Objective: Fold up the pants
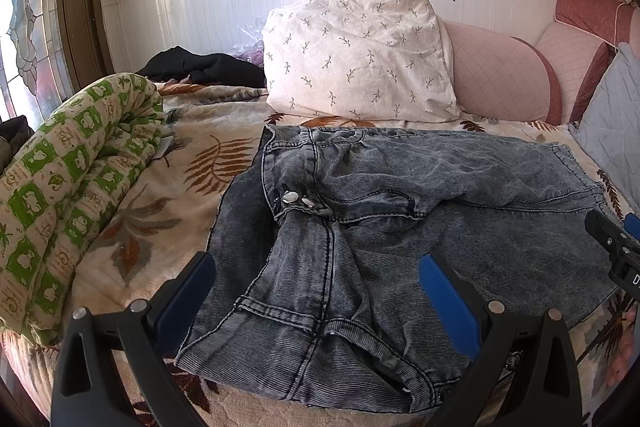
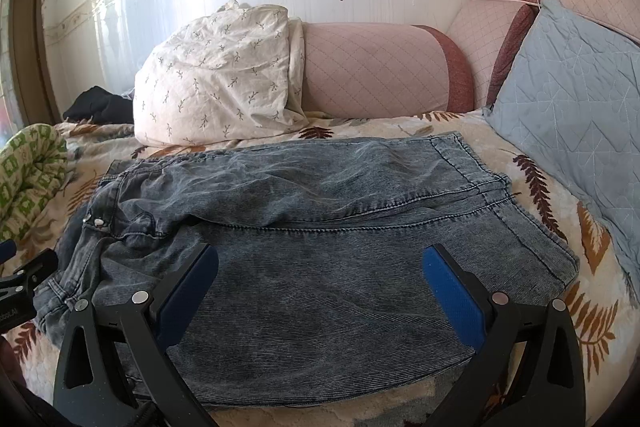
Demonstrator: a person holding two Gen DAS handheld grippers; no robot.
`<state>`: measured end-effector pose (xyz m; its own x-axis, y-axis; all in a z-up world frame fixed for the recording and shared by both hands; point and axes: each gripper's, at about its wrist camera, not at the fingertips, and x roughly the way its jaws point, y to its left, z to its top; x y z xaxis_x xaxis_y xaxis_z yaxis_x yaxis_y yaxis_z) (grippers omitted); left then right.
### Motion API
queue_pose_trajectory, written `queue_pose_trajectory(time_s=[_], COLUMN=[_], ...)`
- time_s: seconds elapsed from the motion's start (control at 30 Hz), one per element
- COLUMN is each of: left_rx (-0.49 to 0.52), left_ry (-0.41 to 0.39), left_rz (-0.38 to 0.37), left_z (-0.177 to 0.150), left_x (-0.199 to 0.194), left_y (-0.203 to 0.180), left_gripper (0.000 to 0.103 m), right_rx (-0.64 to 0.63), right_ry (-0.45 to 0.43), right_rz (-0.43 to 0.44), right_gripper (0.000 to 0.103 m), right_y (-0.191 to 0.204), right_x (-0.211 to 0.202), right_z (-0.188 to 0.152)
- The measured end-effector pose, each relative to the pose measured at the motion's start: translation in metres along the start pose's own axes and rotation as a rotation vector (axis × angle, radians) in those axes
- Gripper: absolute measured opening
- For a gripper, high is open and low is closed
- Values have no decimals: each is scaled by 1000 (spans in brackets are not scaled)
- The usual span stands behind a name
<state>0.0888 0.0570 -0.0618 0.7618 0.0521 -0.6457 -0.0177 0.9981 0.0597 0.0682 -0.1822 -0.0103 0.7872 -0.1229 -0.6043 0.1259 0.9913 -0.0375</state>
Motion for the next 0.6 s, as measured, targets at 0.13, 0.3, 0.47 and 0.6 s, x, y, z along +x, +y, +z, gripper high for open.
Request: queue_pose_trajectory(time_s=[0.13, 0.3, 0.47, 0.6], left_rx=[0, -1, -3, 7], left_ry=[2, 6, 23, 29], left_rz=[3, 6, -5, -6], left_z=[-1, -1, 0, 27], left_x=[1, 3, 8, 18], left_y=[-1, -1, 3, 16], left_gripper=[103, 103, 103, 103], right_rx=[-1, 6, 9, 16], right_ry=[-2, 4, 12, 22], right_rz=[-1, 0, -2, -14], right_gripper=[103, 103, 103, 103], right_y=[0, -1, -8, -37], right_x=[0, 2, 4, 8], right_z=[0, 0, 4, 22])
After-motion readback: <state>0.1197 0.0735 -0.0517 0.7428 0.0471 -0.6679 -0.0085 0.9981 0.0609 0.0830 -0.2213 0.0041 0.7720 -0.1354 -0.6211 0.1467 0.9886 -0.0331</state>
